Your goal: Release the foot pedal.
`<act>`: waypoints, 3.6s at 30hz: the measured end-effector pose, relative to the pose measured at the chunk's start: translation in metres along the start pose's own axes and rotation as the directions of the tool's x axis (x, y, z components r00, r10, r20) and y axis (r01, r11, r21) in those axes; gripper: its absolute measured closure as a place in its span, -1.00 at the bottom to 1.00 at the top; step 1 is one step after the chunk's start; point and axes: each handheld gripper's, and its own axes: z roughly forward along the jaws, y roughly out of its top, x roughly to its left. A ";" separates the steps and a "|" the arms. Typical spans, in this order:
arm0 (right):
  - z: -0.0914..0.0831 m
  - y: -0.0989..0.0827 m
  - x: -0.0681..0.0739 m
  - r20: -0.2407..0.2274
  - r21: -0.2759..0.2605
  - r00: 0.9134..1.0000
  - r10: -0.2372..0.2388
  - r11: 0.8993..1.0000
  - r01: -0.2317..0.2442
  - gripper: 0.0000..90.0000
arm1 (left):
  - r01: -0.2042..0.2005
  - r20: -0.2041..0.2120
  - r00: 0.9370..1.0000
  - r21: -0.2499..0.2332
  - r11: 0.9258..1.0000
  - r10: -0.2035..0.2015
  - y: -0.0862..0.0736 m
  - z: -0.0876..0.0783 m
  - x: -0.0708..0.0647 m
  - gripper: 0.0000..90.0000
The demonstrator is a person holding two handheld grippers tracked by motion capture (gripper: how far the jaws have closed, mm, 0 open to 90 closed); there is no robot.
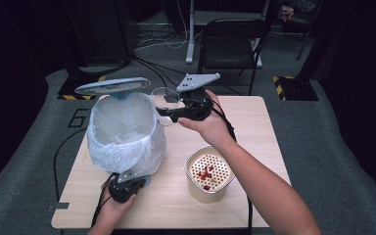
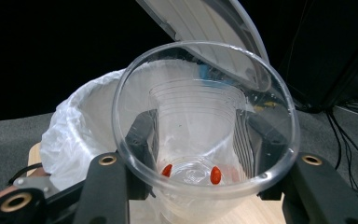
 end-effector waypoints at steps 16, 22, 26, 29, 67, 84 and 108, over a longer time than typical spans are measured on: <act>0.033 0.011 0.011 -0.060 0.019 0.998 -0.016 1.000 0.018 0.11 | -0.045 -0.004 0.999 0.022 0.999 0.045 0.001 -0.002 0.003 1.00; 0.049 0.012 0.017 -0.082 0.028 0.996 -0.026 0.999 0.028 0.11 | -0.052 -0.008 0.999 0.026 0.998 0.052 0.001 -0.002 0.004 1.00; 0.059 0.012 0.020 -0.095 0.038 0.995 -0.024 0.999 0.028 0.11 | -0.052 -0.010 0.999 0.027 0.998 0.052 0.001 -0.002 0.004 1.00; 0.065 0.011 0.023 -0.103 0.041 0.994 -0.032 0.999 0.036 0.11 | -0.051 -0.010 0.999 0.027 0.998 0.052 0.001 -0.002 0.004 1.00; 0.098 0.003 0.032 -0.101 0.041 0.994 0.036 0.999 -0.032 -0.64 | -0.031 -0.005 1.000 0.022 0.999 0.031 0.000 -0.001 0.002 1.00; 0.030 -0.021 0.017 -0.079 0.037 0.997 0.007 0.999 -0.004 -0.41 | 0.032 0.002 0.999 -0.022 0.999 -0.032 -0.002 0.000 0.000 1.00; -0.039 -0.071 -0.013 0.083 0.013 0.993 0.079 0.997 -0.080 -0.35 | 0.025 -0.003 1.000 -0.009 1.000 -0.025 0.000 0.000 -0.002 1.00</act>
